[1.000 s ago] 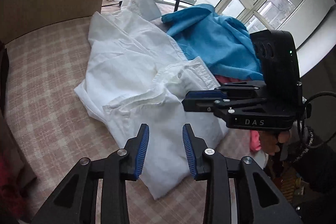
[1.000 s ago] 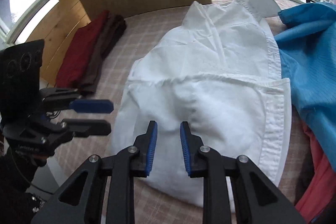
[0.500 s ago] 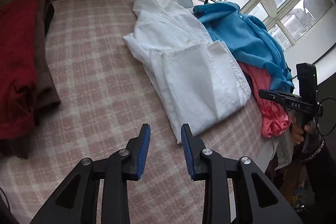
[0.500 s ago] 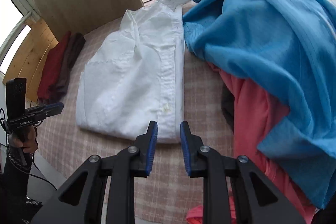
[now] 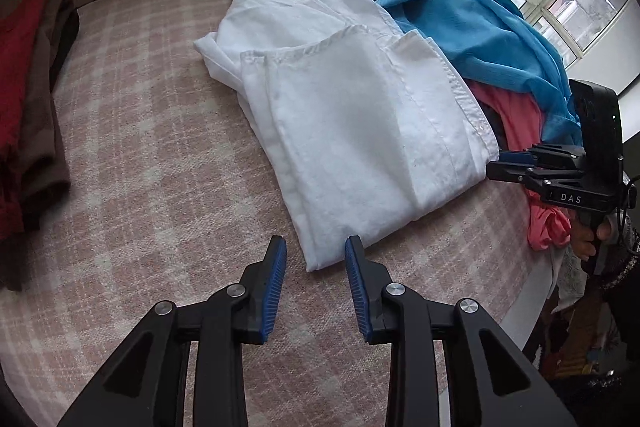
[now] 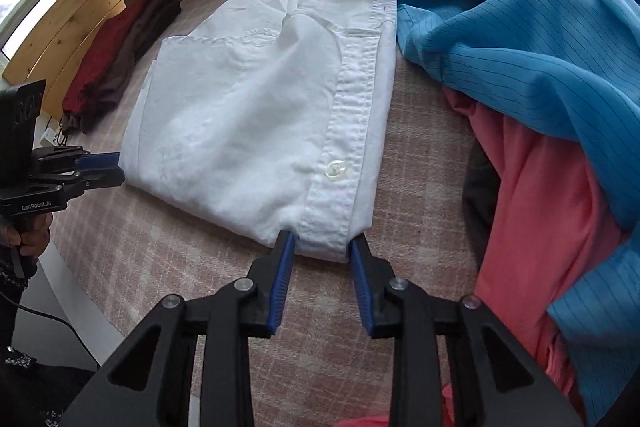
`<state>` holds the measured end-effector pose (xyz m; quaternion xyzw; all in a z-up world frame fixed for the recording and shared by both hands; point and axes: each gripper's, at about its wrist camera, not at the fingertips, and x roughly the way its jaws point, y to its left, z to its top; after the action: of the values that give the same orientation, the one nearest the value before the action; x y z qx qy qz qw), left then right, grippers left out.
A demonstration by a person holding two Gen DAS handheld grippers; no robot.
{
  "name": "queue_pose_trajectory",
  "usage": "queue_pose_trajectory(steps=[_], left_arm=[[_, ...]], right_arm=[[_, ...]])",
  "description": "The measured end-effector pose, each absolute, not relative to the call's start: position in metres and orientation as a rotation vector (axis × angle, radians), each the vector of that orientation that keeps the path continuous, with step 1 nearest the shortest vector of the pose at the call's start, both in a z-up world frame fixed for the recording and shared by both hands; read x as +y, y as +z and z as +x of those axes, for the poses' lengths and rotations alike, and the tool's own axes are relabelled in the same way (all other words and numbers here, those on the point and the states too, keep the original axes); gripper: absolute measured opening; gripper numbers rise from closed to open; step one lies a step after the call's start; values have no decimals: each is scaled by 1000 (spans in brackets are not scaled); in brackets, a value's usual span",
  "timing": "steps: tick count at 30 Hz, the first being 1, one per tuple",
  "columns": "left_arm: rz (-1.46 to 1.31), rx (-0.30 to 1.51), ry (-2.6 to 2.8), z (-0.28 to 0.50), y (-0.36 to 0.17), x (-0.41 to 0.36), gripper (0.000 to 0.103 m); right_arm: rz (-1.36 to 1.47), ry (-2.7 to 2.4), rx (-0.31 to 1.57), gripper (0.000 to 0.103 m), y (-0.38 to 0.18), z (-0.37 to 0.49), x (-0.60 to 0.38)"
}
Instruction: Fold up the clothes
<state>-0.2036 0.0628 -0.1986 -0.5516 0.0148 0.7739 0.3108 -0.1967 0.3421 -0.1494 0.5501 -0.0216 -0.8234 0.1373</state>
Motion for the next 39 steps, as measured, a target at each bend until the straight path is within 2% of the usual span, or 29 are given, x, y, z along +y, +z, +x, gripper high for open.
queue_pose_trajectory(steps=[3, 4, 5, 8, 18, 22, 24, 30, 32, 33, 35, 37, 39], left_arm=[[-1441, 58, 2033, -203, -198, 70, 22], [-1436, 76, 2033, -203, -199, 73, 17], [-1432, 79, 2031, -203, -199, 74, 7], [-1426, 51, 2015, -207, -196, 75, 3], [-1411, 71, 2013, -210, -184, 76, 3], [-1388, 87, 2017, -209, -177, 74, 3], [-1349, 112, 2019, -207, -169, 71, 3], [-1352, 120, 1987, -207, -170, 66, 3], [-1407, 110, 1992, -210, -182, 65, 3], [-1417, 101, 1991, -210, -185, 64, 3], [-1413, 88, 1985, -209, -185, 64, 3], [-1408, 113, 1981, -209, -183, 66, 3], [-1407, 142, 1976, -209, -181, 70, 3]], right_arm=[[1584, -2358, -67, 28, -149, -198, 345], [1582, -2354, -68, 28, -150, -198, 347], [1581, -2349, -71, 28, -150, -198, 348], [1585, -2331, -69, 28, -153, -199, 350], [1561, -2294, -70, 28, -151, -202, 352], [1540, -2296, -48, 12, -145, -202, 351], [1521, -2297, -58, 10, -136, -202, 354], [1473, -2309, -77, 6, -115, -206, 365], [1529, -2322, -106, 5, -126, -209, 368], [1574, -2335, -104, 1, -135, -210, 371], [1649, -2353, -120, 1, -151, -210, 378], [1577, -2341, -262, 1, -142, -204, 388], [1503, -2369, -195, 2, -124, -197, 382]])
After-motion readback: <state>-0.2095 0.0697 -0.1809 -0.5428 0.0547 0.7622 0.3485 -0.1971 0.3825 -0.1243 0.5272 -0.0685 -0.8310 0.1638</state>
